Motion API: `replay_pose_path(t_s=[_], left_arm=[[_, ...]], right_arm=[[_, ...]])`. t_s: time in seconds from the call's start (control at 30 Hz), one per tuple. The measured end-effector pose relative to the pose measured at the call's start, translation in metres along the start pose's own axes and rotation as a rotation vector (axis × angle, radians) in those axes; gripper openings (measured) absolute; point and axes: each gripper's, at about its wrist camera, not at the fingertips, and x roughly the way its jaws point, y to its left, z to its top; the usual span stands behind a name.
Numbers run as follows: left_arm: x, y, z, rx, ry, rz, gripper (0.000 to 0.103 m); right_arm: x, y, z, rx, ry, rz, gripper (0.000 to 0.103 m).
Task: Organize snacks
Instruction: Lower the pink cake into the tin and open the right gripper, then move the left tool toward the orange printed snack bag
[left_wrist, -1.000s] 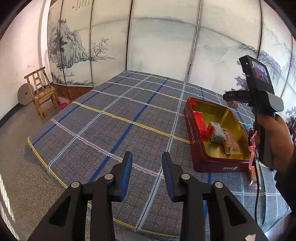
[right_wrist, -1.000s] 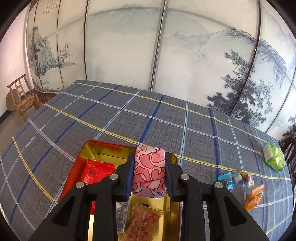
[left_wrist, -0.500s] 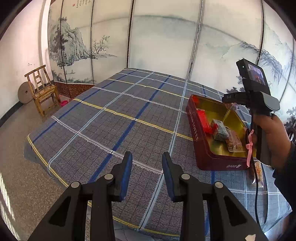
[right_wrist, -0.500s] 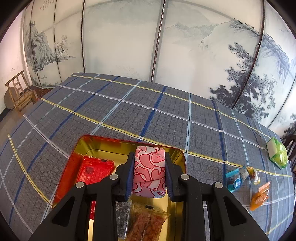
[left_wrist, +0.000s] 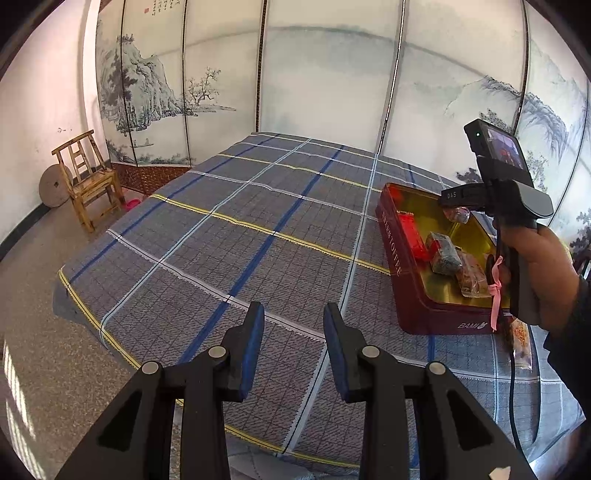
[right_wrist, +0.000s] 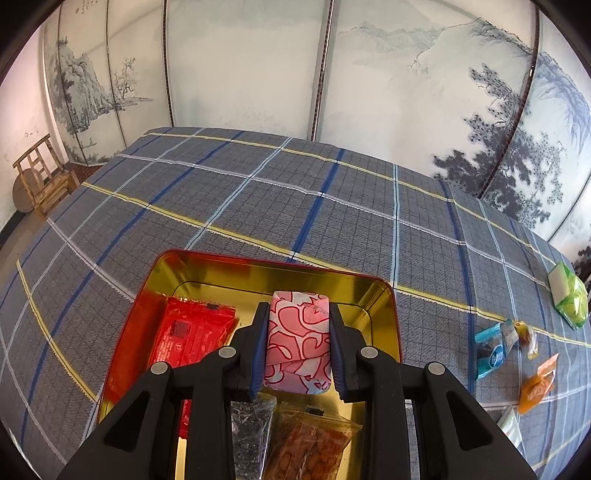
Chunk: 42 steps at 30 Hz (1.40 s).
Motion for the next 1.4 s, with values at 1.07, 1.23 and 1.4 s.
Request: replay_pose_path(t_s=[1.07, 1.23, 1.4], left_arm=[[-0.023, -0.148, 0.04, 0.233, -0.04, -0.168, 0.078], [-0.007, -0.231, 0.056, 0.316, -0.021, -0.282, 0.102], [0.029, -0.313, 0.077, 0.35, 0.075, -0.362, 0.102]], right_arm=[[-0.081, -0.277, -0.1, 0.315, -0.235, -0.156, 0.073], [-0.075, -0.366, -0.161, 0.495, -0.181, -0.243, 0.073], [-0.08, -0.402, -0.203, 0.59, -0.176, -0.234, 0.073]])
